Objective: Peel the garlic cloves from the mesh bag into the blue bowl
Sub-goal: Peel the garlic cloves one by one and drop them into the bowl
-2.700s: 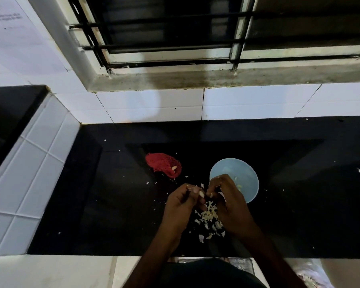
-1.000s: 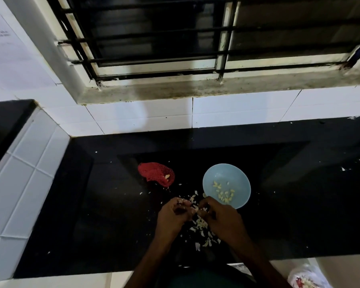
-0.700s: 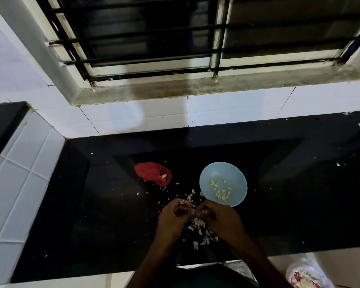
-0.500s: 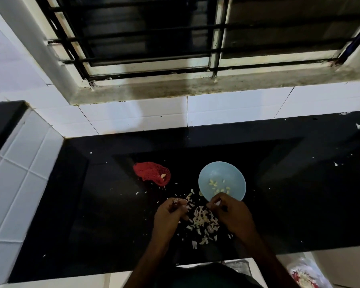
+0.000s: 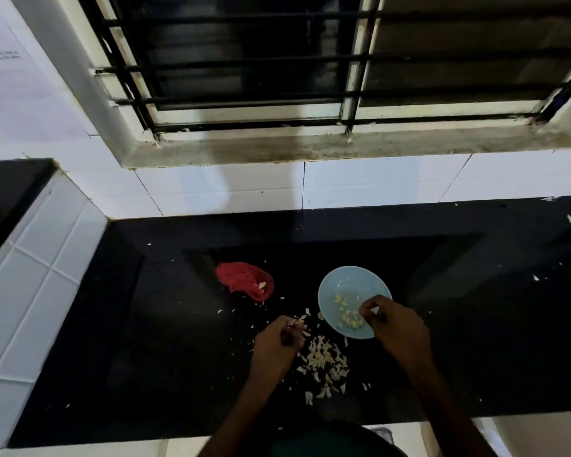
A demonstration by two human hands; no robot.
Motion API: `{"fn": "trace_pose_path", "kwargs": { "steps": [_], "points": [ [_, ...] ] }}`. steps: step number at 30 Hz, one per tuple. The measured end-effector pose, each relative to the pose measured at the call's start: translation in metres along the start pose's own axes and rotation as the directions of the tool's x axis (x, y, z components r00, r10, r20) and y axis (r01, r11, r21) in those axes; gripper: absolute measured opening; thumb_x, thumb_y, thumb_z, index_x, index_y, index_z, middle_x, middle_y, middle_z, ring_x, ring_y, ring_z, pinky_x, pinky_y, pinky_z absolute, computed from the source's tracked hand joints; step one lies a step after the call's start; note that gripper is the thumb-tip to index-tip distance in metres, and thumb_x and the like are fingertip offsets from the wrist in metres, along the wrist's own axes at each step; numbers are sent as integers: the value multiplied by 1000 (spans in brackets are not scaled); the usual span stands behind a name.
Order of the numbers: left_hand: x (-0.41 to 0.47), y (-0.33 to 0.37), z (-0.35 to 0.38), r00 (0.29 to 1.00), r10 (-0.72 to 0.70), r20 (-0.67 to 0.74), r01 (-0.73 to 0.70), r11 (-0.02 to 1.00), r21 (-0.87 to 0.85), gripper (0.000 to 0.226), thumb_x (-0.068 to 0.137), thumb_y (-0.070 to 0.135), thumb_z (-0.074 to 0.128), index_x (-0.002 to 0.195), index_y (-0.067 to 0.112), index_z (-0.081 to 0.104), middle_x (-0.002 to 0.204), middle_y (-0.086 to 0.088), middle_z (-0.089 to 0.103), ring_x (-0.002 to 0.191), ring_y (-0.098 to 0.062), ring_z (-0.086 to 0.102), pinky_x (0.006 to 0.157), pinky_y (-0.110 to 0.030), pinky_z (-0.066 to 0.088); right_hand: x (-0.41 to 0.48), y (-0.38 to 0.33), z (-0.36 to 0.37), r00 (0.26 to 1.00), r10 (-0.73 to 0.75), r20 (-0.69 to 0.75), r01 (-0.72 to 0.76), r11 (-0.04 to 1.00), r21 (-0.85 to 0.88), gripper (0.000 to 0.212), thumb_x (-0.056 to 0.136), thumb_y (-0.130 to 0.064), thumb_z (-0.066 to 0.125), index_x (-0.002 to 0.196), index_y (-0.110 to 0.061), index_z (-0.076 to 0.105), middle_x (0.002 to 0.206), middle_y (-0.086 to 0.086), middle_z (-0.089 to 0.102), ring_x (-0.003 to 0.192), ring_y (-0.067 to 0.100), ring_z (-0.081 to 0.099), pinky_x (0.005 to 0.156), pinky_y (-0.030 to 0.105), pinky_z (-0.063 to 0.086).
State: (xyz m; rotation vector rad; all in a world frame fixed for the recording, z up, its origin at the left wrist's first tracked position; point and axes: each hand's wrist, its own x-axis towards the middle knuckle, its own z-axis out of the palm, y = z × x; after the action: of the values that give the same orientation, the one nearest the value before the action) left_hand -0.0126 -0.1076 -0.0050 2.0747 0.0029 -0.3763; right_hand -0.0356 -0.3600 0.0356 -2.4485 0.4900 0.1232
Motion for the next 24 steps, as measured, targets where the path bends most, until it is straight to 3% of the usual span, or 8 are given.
{"fn": "trace_pose_path", "kwargs": {
  "steps": [3, 6, 8, 10, 12, 14, 20, 24],
  "points": [
    [2, -1, -3, 999, -33, -15, 31, 996, -87, 20, 80, 6, 83, 89, 18, 70, 79, 2, 73, 68, 1, 68, 67, -12, 51, -3, -6, 5, 1000, -21, 9, 20, 1000, 24, 4, 94, -50, 60, 92, -49, 58, 76, -20, 65, 71, -1, 63, 64, 29, 54],
    [0, -3, -1, 998, -66, 6, 66, 994, -88, 12, 97, 25, 68, 89, 18, 69, 76, -4, 74, 61, -14, 71, 61, -22, 55, 2, -33, 21, 990, -124, 69, 125, 992, -9, 4, 97, -46, 57, 97, -42, 58, 73, -17, 66, 67, 0, 63, 67, 31, 56],
    [4, -10, 0, 999, -41, 15, 41, 999, -8, 15, 100, 22, 63, 88, 22, 73, 80, 2, 76, 69, -11, 72, 69, -26, 59, 13, -61, 35, 969, -230, 94, 234, 972, -34, 6, 97, -42, 58, 98, -37, 61, 83, -14, 67, 74, 3, 63, 70, 30, 51],
    [7, -16, -2, 999, -11, 31, 8, 995, 99, 13, 95, 14, 67, 93, 23, 76, 86, 12, 76, 79, 0, 70, 78, -17, 54, 31, -90, 51, 934, -331, 135, 342, 937, -71, 6, 94, -36, 60, 98, -33, 62, 96, -12, 63, 83, 8, 63, 73, 30, 50],
    [6, -17, -7, 999, -23, 24, 19, 990, 140, 11, 93, 12, 68, 96, 21, 74, 85, 17, 72, 78, 9, 65, 72, -7, 46, 53, -115, 71, 902, -389, 188, 411, 907, -92, 7, 91, -28, 61, 96, -32, 61, 97, -12, 60, 87, 13, 63, 74, 32, 52],
    [4, -18, -10, 999, -31, 17, 29, 994, 101, 12, 91, 11, 70, 97, 21, 73, 83, 20, 69, 79, 15, 63, 69, -7, 44, 74, -133, 91, 879, -419, 225, 452, 884, -121, 10, 90, -24, 61, 96, -33, 61, 99, -11, 62, 90, 16, 64, 75, 32, 51],
    [-2, -31, -18, 994, -94, 60, 93, 995, 26, 12, 97, 22, 64, 95, 34, 64, 82, 10, 76, 71, 0, 71, 71, -23, 58, 112, -158, 138, 839, -446, 311, 524, 816, -244, 18, 93, -28, 61, 108, -30, 69, 105, -4, 65, 95, 20, 66, 77, 29, 49],
    [-5, -40, -25, 992, -111, 61, 110, 994, 14, 13, 97, 25, 65, 94, 38, 63, 81, 11, 75, 66, 3, 69, 64, -18, 56, 115, -154, 155, 821, -455, 346, 560, 757, -336, 24, 90, -31, 66, 113, -27, 69, 112, -1, 61, 100, 22, 64, 82, 35, 55]
  ]
}}
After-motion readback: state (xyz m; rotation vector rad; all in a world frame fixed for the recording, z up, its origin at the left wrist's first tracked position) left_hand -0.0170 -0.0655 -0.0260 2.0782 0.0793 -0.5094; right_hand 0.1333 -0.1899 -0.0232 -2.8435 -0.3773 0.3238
